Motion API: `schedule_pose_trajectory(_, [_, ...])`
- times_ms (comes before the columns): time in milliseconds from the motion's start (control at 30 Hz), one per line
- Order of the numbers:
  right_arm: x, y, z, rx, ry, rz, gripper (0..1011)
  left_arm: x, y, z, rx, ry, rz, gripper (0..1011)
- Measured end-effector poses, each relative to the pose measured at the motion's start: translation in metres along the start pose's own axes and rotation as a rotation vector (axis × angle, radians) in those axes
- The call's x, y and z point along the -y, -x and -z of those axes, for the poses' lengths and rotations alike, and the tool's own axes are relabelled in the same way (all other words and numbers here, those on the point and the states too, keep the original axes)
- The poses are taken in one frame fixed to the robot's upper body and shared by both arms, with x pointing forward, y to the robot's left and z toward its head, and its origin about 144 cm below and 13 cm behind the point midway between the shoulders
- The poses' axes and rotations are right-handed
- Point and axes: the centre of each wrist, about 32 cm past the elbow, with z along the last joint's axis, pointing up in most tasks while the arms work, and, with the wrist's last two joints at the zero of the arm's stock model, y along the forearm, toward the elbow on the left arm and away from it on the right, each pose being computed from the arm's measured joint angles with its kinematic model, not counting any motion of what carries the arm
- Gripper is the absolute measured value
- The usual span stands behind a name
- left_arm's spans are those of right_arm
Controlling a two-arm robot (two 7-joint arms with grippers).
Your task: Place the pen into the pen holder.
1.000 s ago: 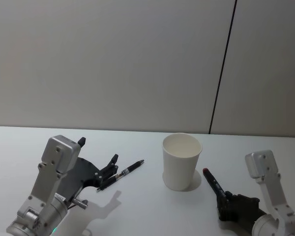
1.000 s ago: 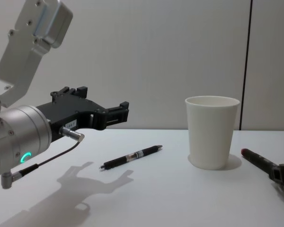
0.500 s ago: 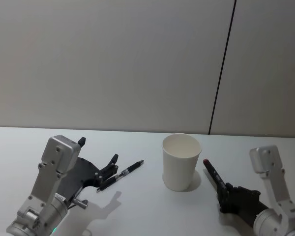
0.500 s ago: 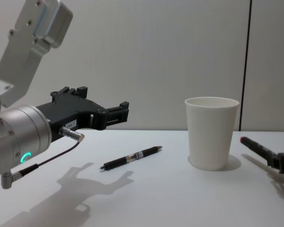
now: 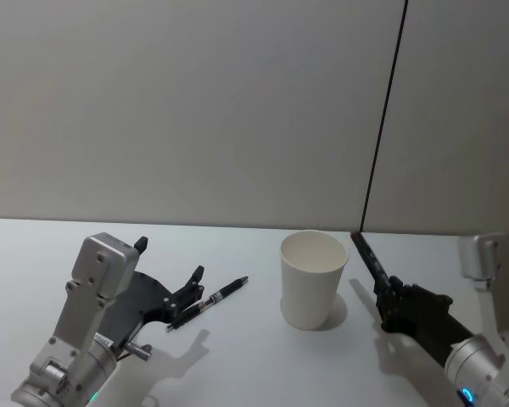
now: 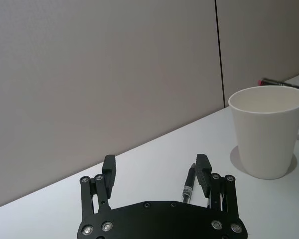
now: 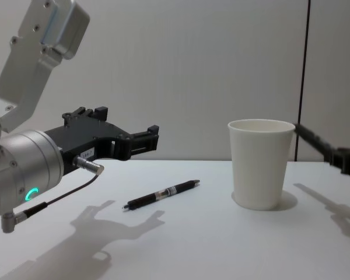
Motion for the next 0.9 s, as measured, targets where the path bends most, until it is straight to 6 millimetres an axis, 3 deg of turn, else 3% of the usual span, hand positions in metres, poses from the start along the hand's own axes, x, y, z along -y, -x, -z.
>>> schedule_pose_trajectory(500, [-0.008,-0.021,-0.004,-0.064,-0.257,-0.077,188,0.0,0.0,0.0,0.0,0.0,0.0,1003])
schedule_pose_trajectory(900, [-0.025,-0.039,-0.01,-0.141,-0.436,-0.212,188,0.0,0.0,0.0,0.0,0.0,0.0,1003])
